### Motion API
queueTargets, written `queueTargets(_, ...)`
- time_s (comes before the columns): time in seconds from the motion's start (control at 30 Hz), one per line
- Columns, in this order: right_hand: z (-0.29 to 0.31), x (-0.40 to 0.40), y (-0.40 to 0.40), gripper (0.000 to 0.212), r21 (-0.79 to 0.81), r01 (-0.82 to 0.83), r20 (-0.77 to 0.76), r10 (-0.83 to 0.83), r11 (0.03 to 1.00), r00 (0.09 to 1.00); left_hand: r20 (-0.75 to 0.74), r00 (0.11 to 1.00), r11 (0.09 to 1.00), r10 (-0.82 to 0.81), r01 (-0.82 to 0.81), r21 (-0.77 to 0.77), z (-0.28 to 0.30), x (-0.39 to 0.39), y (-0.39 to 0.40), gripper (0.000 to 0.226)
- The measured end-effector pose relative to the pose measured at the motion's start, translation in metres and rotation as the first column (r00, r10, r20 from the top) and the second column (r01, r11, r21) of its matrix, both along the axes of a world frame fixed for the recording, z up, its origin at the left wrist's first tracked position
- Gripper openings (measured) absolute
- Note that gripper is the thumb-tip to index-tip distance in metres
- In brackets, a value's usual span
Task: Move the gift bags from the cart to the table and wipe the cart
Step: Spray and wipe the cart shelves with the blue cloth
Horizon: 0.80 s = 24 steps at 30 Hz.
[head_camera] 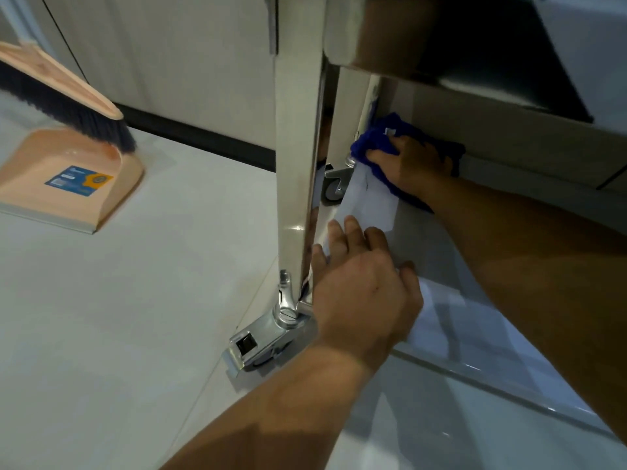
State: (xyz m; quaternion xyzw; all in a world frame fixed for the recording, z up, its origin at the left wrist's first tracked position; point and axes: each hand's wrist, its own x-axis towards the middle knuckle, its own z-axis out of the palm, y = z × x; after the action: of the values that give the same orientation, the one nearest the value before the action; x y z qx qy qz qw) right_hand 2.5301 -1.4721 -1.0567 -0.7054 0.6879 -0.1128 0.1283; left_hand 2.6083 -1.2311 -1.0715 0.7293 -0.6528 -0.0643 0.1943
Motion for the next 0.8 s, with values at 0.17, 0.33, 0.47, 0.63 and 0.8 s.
queueTargets(0.17, 0.004, -0.002, 0.03, 0.075, 0.032, -0.086, -0.028, 0.087, 0.996, 0.996, -0.043, 0.999, 0.999, -0.001, -0.001, -0.052, 0.002, 0.004, 0.004, 0.054)
queueTargets(0.33, 0.008, -0.011, 0.101, 0.058, 0.04, -0.199, -0.019, 0.2, 0.979, 0.98, -0.273, 0.961, 0.959, -0.038, -0.041, -0.281, -0.003, 0.007, 0.007, 0.05)
queueTargets(0.47, 0.013, -0.023, 0.171, 0.06, 0.07, -0.221, -0.09, 0.227, 0.973, 0.97, -0.353, 0.934, 0.934, -0.048, -0.083, -0.348, -0.002, 0.007, 0.002, 0.048)
queueTargets(0.63, 0.02, -0.044, 0.248, 0.053, 0.027, -0.248, -0.029, 0.249, 0.968, 0.968, -0.366, 0.931, 0.963, 0.013, -0.11, -0.248, 0.005, 0.005, 0.005, 0.05)
queueTargets(0.8, 0.018, -0.075, 0.293, 0.062, 0.079, -0.228, -0.093, 0.235, 0.97, 0.968, -0.253, 0.966, 0.98, 0.048, -0.094, -0.173, 0.012, 0.002, 0.007, 0.051)
